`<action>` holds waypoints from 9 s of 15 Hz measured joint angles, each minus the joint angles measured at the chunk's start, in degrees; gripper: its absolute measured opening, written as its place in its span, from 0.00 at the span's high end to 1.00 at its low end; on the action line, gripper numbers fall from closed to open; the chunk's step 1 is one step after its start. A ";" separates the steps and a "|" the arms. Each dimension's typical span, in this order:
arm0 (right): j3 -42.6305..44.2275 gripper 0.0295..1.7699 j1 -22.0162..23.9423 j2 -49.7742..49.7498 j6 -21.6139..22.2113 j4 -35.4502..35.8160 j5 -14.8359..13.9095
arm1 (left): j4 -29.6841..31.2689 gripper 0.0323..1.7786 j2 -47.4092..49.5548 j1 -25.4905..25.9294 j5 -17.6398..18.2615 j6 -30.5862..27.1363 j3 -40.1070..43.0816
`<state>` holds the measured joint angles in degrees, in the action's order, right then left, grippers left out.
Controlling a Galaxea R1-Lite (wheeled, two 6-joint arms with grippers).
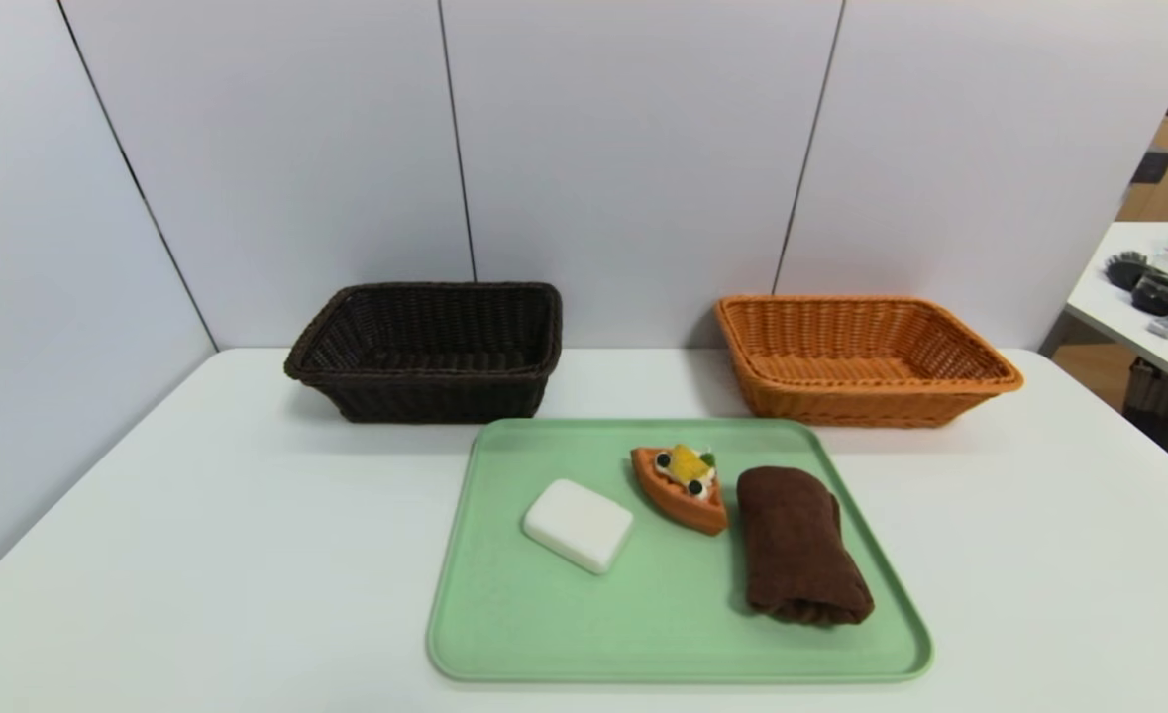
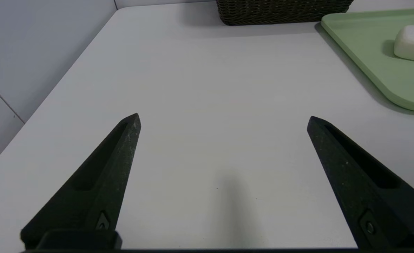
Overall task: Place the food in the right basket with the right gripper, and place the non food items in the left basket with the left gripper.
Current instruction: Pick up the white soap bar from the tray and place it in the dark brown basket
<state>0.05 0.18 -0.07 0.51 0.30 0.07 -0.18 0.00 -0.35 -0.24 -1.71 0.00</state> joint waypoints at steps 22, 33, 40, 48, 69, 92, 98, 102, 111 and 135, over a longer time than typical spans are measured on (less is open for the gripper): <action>17.58 0.04 -0.11 4.62 -0.07 -12.87 3.62 | -10.15 0.05 -10.58 -0.17 2.04 -0.90 -20.69; 30.32 0.04 -1.08 34.08 -0.07 -17.58 4.02 | -10.36 0.05 -46.19 -0.35 7.63 -1.13 -38.00; 38.32 0.04 -1.34 48.64 -0.78 -26.79 5.44 | -10.40 0.05 -63.09 -4.24 13.58 -1.21 -42.56; 43.28 0.04 -1.78 63.42 -1.80 -24.59 9.16 | -9.98 0.05 -72.74 -13.90 13.89 0.23 -44.42; 47.19 0.04 -4.25 68.65 -0.35 -25.11 9.33 | -7.83 0.05 -96.66 -37.38 -0.35 11.57 -67.74; 46.03 0.04 -4.29 67.46 0.69 -25.32 9.22 | -44.04 0.05 -122.05 -49.25 -32.11 57.47 -104.61; 45.92 0.04 -5.06 67.44 0.87 -25.32 9.33 | -54.33 0.05 -128.45 -50.08 -34.37 69.75 -111.96; 45.86 0.04 -5.24 67.41 0.89 -25.30 9.35 | -54.33 0.05 -129.85 -50.71 -34.37 70.17 -112.57; 45.53 0.04 -5.78 67.44 0.89 -25.27 9.42 | -53.76 0.05 -130.16 -52.15 -34.51 71.11 -112.96; 45.24 0.04 -7.70 69.01 0.78 -24.88 9.44 | -55.32 0.07 -131.95 -55.41 -38.39 81.09 -112.93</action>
<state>45.29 -7.52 68.94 1.29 -24.58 9.51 -55.50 -131.95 -55.76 -38.63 79.39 -112.93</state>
